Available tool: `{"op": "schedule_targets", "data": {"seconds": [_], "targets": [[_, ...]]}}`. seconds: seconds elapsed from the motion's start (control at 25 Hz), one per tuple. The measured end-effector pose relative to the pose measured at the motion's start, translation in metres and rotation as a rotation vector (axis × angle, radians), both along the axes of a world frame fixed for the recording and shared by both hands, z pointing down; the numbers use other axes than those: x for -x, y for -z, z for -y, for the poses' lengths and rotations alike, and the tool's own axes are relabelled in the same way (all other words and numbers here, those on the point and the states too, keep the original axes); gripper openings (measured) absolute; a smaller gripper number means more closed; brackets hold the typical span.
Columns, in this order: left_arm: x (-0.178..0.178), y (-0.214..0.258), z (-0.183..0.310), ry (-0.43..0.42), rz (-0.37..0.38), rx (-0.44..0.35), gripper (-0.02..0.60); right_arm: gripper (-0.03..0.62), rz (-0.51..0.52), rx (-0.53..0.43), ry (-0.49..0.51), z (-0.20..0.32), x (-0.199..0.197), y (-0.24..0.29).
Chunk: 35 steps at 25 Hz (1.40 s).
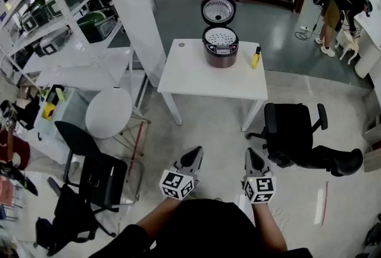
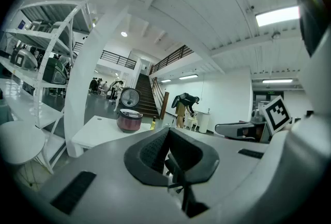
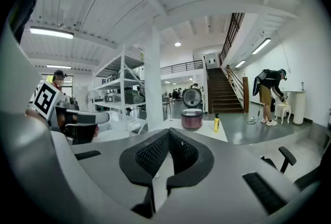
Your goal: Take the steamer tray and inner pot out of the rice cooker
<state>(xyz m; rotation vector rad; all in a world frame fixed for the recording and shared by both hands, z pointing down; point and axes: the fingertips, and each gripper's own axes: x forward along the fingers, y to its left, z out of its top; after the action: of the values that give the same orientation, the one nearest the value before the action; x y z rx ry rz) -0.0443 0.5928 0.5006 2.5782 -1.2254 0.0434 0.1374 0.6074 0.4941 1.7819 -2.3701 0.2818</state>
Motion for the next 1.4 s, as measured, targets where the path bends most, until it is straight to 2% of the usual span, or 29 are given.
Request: {"op": "schedule_targets", "data": {"seconds": [0.48,0.88,1.0,1.04,1.08,1.12,1.2,1.28,1.4], "targets": [[-0.003,0.008,-0.017,0.049,-0.009,-0.039,0.003,0.000,0.033,-0.033,-0.007,-0.024,-0.019,0.007],[-0.009,0.006,-0.033,0.031,0.000,-0.037,0.005,0.003,0.029,-0.057,0.052,-0.033,-0.022,0.013],[-0.009,0.005,-0.034,0.024,-0.001,-0.031,0.005,0.013,0.020,-0.056,0.063,-0.035,-0.024,0.010],[-0.009,0.006,-0.034,0.022,0.004,-0.034,0.005,0.034,0.013,-0.057,0.054,-0.036,-0.028,0.009],[-0.008,0.006,-0.033,0.025,0.009,-0.036,0.032,0.076,0.012,-0.053,0.042,-0.036,-0.033,0.008],[-0.007,0.005,-0.033,0.031,0.012,-0.037,0.097,0.123,0.018,-0.045,0.031,-0.037,-0.039,0.007],[-0.003,0.004,-0.031,0.046,0.015,-0.036,0.173,0.173,0.039,-0.024,0.017,-0.037,-0.048,0.002],[0.000,0.000,-0.030,0.055,0.022,-0.031,0.206,0.205,0.045,-0.012,0.024,-0.038,-0.052,-0.004],[0.004,-0.006,-0.031,0.062,0.033,-0.020,0.222,0.207,0.051,-0.005,0.040,-0.040,-0.051,-0.009]]}}
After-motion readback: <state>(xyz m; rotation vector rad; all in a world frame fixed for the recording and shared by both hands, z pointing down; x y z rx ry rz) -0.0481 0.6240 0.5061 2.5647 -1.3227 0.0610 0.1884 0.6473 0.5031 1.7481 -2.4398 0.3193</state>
